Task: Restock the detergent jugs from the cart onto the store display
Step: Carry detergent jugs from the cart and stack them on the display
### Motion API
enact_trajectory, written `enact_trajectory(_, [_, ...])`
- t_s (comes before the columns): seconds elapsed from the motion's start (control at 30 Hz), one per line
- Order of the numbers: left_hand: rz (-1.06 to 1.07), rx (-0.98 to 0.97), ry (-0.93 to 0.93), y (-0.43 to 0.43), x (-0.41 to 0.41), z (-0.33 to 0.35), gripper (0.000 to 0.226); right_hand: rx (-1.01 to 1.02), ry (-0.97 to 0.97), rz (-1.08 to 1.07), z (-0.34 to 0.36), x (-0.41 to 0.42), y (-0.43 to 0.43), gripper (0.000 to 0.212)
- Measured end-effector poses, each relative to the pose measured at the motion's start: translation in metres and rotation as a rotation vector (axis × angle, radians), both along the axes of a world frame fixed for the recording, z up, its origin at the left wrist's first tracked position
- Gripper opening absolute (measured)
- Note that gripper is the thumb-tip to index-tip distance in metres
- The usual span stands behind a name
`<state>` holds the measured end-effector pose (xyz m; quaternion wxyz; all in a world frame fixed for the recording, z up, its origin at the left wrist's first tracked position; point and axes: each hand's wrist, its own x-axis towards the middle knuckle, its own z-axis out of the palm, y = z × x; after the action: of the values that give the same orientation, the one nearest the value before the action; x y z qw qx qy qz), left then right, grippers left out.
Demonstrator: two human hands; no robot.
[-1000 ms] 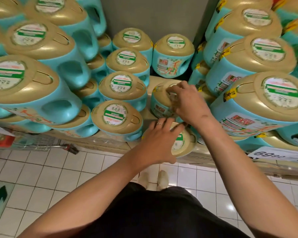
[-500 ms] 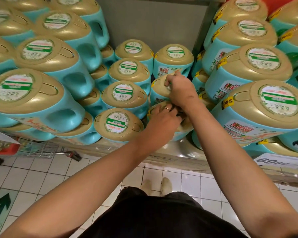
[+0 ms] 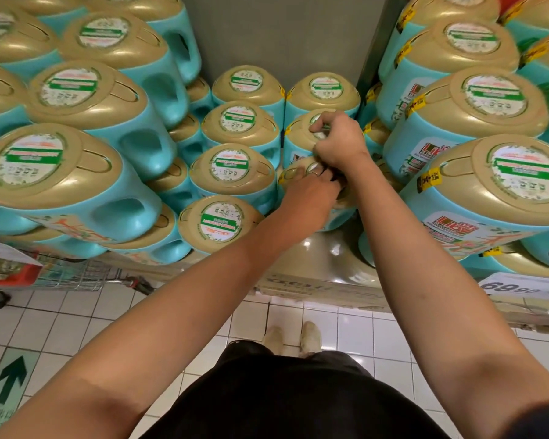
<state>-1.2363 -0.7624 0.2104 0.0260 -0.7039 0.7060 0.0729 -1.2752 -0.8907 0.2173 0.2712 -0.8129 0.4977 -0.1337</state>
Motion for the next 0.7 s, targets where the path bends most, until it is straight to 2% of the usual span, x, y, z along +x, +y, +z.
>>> enact_trajectory(0.17, [-0.003, 0.017, 0.042, -0.007, 0.005, 0.000, 0.051, 0.036, -0.156, -0.069, -0.006, -0.003, 0.006, 0.032])
enact_trajectory(0.4, [-0.030, -0.003, 0.076, -0.006, 0.011, -0.005, 0.051, 0.057, -0.236, -0.090, -0.007, -0.013, 0.017, 0.034])
enact_trajectory(0.53, [-0.032, -0.018, 0.113, 0.001, 0.014, -0.008, 0.050, 0.004, -0.274, -0.079, -0.007, -0.031, 0.040, 0.033])
enact_trajectory(0.6, [-0.006, -0.043, 0.200, 0.010, 0.016, -0.005, 0.051, -0.023, -0.292, -0.067, -0.006, -0.041, 0.054, 0.032])
enact_trajectory(0.7, [0.090, -0.225, 0.471, 0.031, 0.018, 0.000, 0.040, -0.047, -0.368, -0.052, 0.000, -0.060, 0.077, 0.026])
